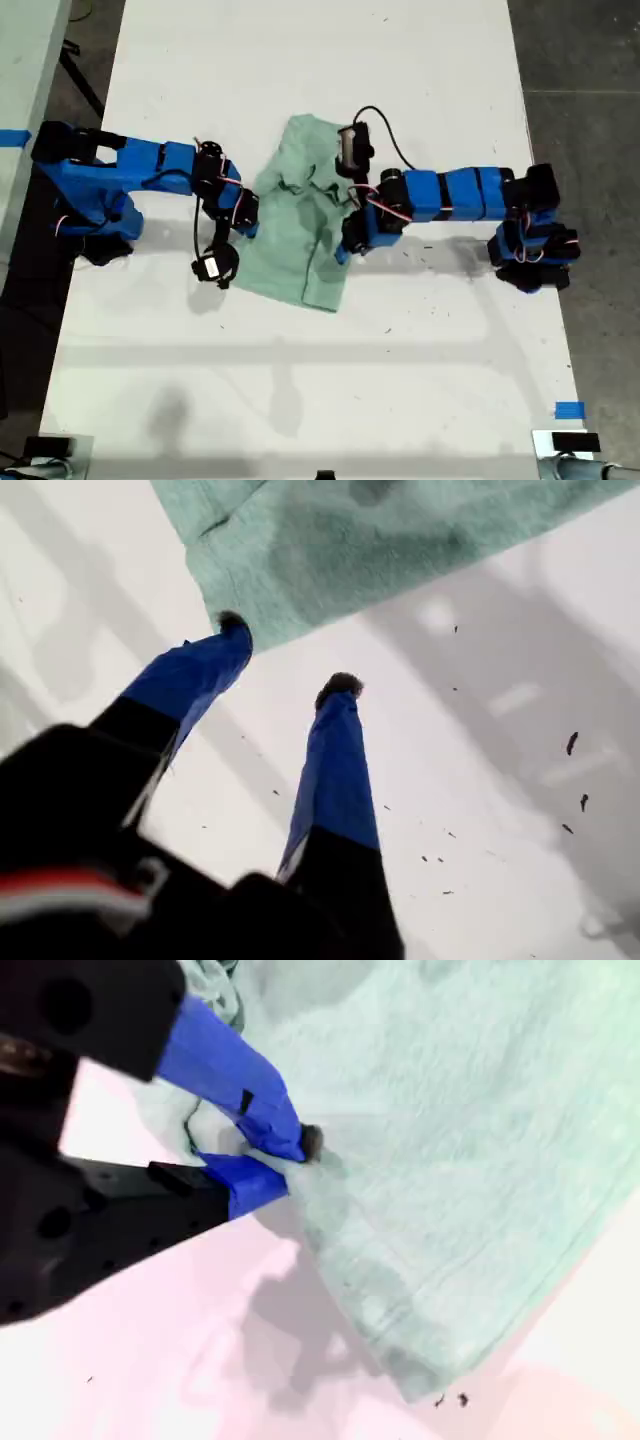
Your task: Fold t-shirt
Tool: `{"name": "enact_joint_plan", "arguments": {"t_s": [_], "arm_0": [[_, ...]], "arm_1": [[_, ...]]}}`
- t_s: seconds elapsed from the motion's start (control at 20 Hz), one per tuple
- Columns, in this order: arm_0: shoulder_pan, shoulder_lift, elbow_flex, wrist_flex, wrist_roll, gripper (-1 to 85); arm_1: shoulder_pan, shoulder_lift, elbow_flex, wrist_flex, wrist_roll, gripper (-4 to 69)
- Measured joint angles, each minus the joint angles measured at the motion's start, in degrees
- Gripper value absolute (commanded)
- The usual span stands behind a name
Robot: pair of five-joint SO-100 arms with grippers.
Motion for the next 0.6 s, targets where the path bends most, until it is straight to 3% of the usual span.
{"name": "enact_joint_plan", "arguments": {"t_s": [0.2, 0.35, 0.45, 0.6], "arm_0": [[2.5, -24.7, -28.5, 6.6, -0.4, 0.0], [2.9, -39.1, -44.2, 7.8, -1.0, 0.7], [2.9, -41.8, -46.1, 6.6, -0.6, 20.4], [2.9, -41.6, -46.2, 7.0, 2.9, 27.6]], "arm_1": [[0.0, 3.2, 3.0, 0.0, 0.7, 17.8], [-0.1, 3.5, 4.3, 0.0, 1.3, 17.4], [-0.1, 3.5, 4.3, 0.0, 1.4, 17.4], [-0.2, 3.8, 5.4, 0.0, 1.4, 17.3]]}}
